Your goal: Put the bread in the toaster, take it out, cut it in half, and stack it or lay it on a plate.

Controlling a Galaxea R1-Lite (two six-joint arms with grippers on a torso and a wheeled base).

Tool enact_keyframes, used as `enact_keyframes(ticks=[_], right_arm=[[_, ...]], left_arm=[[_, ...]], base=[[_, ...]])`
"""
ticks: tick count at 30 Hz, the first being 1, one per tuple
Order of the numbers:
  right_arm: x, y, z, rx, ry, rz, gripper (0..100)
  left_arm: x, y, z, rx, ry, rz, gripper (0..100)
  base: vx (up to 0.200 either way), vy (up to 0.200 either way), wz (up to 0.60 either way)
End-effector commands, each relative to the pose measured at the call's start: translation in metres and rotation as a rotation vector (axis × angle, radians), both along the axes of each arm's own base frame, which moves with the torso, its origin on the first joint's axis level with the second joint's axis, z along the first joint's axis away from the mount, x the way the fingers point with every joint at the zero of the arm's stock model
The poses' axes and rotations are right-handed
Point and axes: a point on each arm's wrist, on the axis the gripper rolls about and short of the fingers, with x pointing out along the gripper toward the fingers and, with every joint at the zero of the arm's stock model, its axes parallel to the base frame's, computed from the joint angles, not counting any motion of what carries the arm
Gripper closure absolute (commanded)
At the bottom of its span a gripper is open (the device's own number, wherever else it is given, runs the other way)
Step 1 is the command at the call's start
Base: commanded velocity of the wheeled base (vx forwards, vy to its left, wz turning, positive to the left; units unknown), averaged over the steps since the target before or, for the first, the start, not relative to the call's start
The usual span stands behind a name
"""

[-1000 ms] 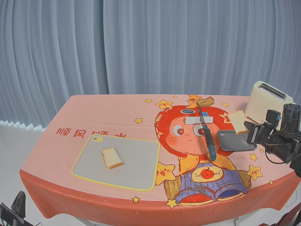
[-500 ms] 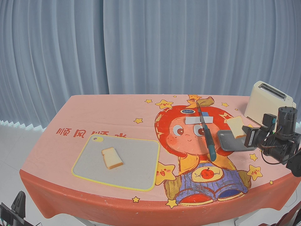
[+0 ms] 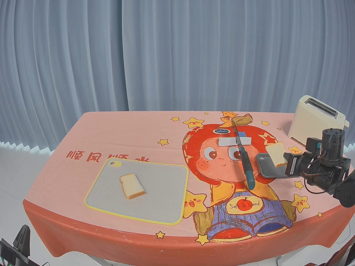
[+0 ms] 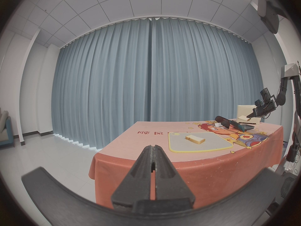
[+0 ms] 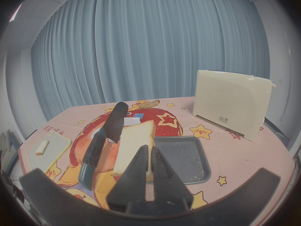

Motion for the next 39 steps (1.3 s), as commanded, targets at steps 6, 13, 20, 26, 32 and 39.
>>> enact_keyframes(ticks=[6, 13, 20, 26, 32, 39], right_arm=[[0.005, -0.004, -0.012, -0.017, 0.049, -0.023, 100], [0.009, -0.004, -0.024, -0.034, 0.093, -0.034, 100], [0.011, -0.004, -0.031, -0.064, 0.110, -0.077, 100], [0.013, -0.004, -0.031, -0.076, 0.108, -0.098, 100], [0.014, -0.005, -0.029, -0.072, 0.099, -0.104, 100], [0.018, -0.008, -0.028, -0.070, 0.092, -0.119, 100]], left_arm=[[0.000, 0.000, -0.005, 0.000, 0.000, 0.000, 100], [0.000, 0.000, -0.005, 0.000, 0.000, 0.000, 100], [0.000, 0.000, -0.005, 0.000, 0.000, 0.000, 100], [0.000, 0.000, -0.005, 0.000, 0.000, 0.000, 100], [0.000, 0.000, -0.005, 0.000, 0.000, 0.000, 100], [0.000, 0.000, -0.005, 0.000, 0.000, 0.000, 100]], base=[[0.000, 0.000, 0.00], [0.000, 0.000, 0.00], [0.000, 0.000, 0.00], [0.000, 0.000, 0.00], [0.000, 0.000, 0.00], [0.000, 0.000, 0.00]])
